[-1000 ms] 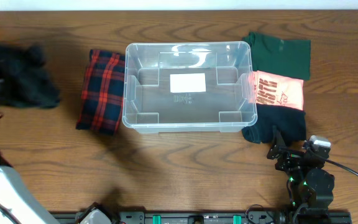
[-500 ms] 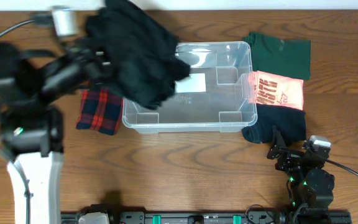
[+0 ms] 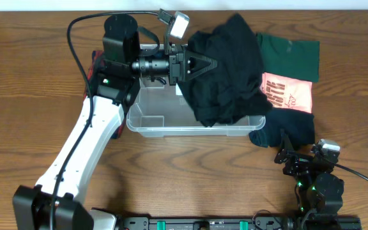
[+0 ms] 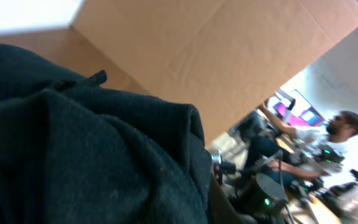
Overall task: Pack container
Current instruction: 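Lift the black clothes and lower them into the clear container, then release the black clothes and move the left gripper to the plaid shirt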
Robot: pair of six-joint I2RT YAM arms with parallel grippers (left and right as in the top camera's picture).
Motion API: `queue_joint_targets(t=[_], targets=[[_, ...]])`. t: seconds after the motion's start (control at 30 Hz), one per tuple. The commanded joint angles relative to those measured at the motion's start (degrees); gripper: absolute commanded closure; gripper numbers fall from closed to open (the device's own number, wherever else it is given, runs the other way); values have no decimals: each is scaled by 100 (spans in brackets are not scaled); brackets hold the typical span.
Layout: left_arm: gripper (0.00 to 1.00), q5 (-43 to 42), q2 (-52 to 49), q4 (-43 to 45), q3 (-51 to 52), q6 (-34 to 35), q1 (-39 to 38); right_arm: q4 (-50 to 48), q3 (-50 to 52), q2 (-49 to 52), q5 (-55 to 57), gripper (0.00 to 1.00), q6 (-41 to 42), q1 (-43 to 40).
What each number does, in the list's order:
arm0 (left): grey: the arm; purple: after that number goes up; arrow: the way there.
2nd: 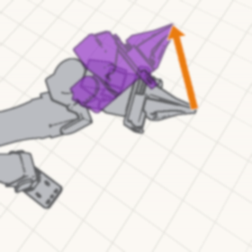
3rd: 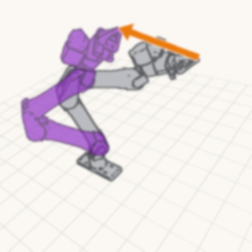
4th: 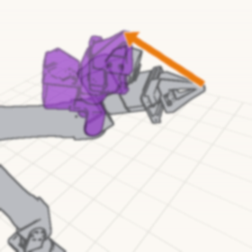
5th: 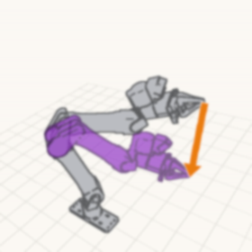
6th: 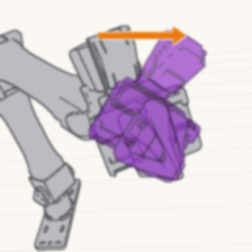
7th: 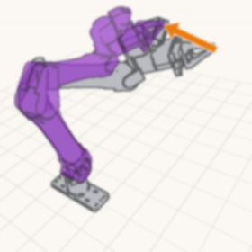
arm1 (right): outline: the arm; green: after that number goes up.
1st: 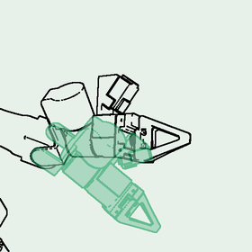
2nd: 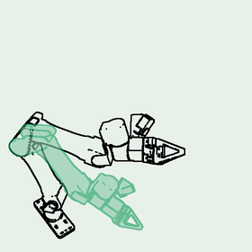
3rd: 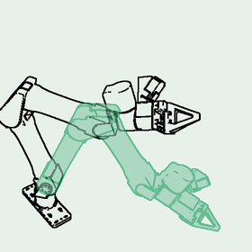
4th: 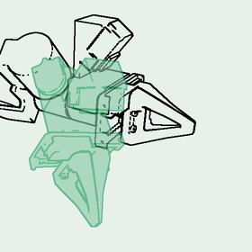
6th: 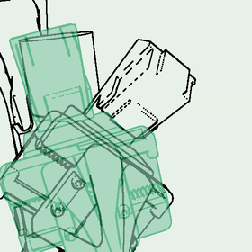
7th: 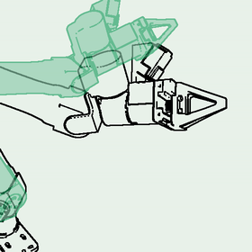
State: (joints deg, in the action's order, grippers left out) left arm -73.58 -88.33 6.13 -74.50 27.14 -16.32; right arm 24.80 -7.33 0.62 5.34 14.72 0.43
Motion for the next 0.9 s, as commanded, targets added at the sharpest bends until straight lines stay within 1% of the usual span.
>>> queue_joint_targets(t=[0.0, 0.1, 0.2, 0.27, 0.47, 0.5, 0.53, 0.57, 0.6, 0.63, 0.87], targets=[[94, -463, -205, -389, -188, -601, 339, 4, 17, -33, 0, 1, 70, -37], [94, -463, -568, -1075, -186, -942, 654, 4, 17, -33, 0, 1, 70, -37], [93, -463, -914, -1526, -186, -1145, 925, 4, 17, -33, 0, 1, 70, -37], [93, -461, -1119, -1641, -186, -1198, 1034, 4, 17, -33, 0, 1, 70, -37], [83, -437, -1519, -1685, -186, -1213, 1128, 4, 17, -33, 0, 1, 70, -37], [78, -426, -1534, -1690, -186, -1211, 1141, 4, 17, -33, 0, 1, 70, -37], [69, -378, -1534, -1722, -186, -1211, 1154, 4, 17, -33, 0, 1, 70, -37], [51, -330, -1528, -1762, -186, -1211, 1182, 4, 17, -33, 0, 1, 70, -37], [23, -334, -1528, -1768, -186, -1207, 1222, 4, 17, -33, 0, 1, 70, -37], [1, -334, -1528, -1786, -186, -1202, 1279, 4, 17, -33, 0, 1, 70, -37], [2, -332, -1405, -1921, -186, -925, 1952, 4, 17, -33, 0, 1, 70, -37]])
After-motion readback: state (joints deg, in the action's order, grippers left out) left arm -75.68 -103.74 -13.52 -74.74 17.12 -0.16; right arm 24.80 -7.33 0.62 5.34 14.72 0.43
